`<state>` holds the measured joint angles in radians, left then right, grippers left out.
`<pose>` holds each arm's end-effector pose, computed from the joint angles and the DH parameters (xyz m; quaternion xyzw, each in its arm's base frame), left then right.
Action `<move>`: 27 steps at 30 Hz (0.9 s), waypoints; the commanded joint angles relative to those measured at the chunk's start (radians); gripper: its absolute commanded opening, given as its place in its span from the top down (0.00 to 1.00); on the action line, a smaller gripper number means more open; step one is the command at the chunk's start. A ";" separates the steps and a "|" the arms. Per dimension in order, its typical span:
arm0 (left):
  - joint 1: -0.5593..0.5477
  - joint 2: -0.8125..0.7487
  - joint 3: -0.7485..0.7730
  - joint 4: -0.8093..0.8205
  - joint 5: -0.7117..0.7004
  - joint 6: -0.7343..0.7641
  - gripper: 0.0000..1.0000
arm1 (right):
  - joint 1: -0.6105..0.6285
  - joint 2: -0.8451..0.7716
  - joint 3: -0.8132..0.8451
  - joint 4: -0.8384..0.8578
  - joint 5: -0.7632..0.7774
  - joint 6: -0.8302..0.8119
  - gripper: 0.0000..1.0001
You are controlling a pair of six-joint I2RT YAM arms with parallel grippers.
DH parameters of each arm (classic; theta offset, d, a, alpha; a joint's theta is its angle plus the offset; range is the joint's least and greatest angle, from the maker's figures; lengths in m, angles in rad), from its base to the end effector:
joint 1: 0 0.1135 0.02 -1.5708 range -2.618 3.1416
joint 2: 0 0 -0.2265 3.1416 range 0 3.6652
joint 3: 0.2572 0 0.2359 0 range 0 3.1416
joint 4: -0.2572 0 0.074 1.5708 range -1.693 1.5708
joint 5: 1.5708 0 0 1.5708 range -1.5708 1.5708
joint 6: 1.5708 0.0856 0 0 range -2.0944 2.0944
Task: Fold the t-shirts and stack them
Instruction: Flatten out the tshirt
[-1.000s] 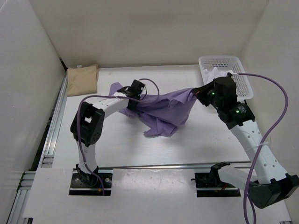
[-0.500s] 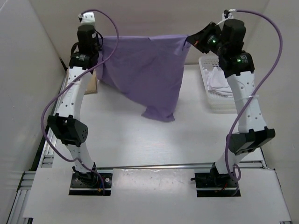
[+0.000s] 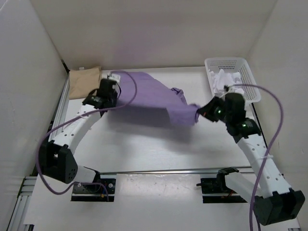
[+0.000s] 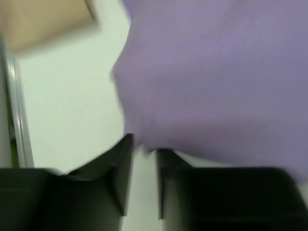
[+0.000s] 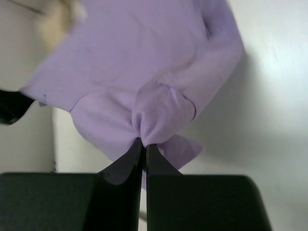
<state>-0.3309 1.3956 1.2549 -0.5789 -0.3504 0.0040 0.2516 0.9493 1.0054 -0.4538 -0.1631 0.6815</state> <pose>0.3225 -0.0797 0.2622 0.0785 0.8963 0.0905 0.4270 0.2470 0.0778 0.3090 0.1330 0.8206 0.3087 0.4622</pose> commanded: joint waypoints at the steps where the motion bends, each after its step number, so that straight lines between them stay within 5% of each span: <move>1: -0.023 -0.033 -0.214 -0.245 0.100 -0.004 0.52 | 0.020 -0.003 -0.238 -0.063 0.039 0.076 1.00; 3: -0.037 -0.043 -0.282 -0.314 0.183 -0.004 0.21 | 0.020 -0.003 -0.366 -0.054 0.049 0.089 0.99; 5: -0.037 -0.043 -0.354 -0.378 0.217 -0.004 0.01 | 0.020 0.026 -0.416 -0.040 0.059 0.099 0.96; 14: 0.269 0.034 -0.195 -0.368 0.511 -0.004 0.04 | -0.003 0.138 -0.444 -0.077 0.106 0.029 0.90; 18: 0.342 0.161 -0.105 -0.312 0.487 -0.004 0.04 | -0.023 0.149 -0.444 -0.112 0.129 0.018 0.60; 19: 0.342 0.215 -0.089 -0.303 0.478 -0.004 0.04 | -0.023 0.149 -0.444 -0.123 0.138 0.018 0.41; 20: 0.352 0.242 -0.075 -0.294 0.478 -0.004 0.04 | -0.023 0.149 -0.444 -0.155 0.154 0.018 0.35; 27: 0.352 0.410 0.009 -0.256 0.459 -0.004 0.04 | -0.023 0.031 -0.467 -0.279 0.257 0.047 0.28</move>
<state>0.0204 1.8038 1.2171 -0.8604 0.0937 0.0002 0.2348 1.0336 0.5404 -0.6529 0.0246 0.7151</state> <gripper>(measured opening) 0.963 0.723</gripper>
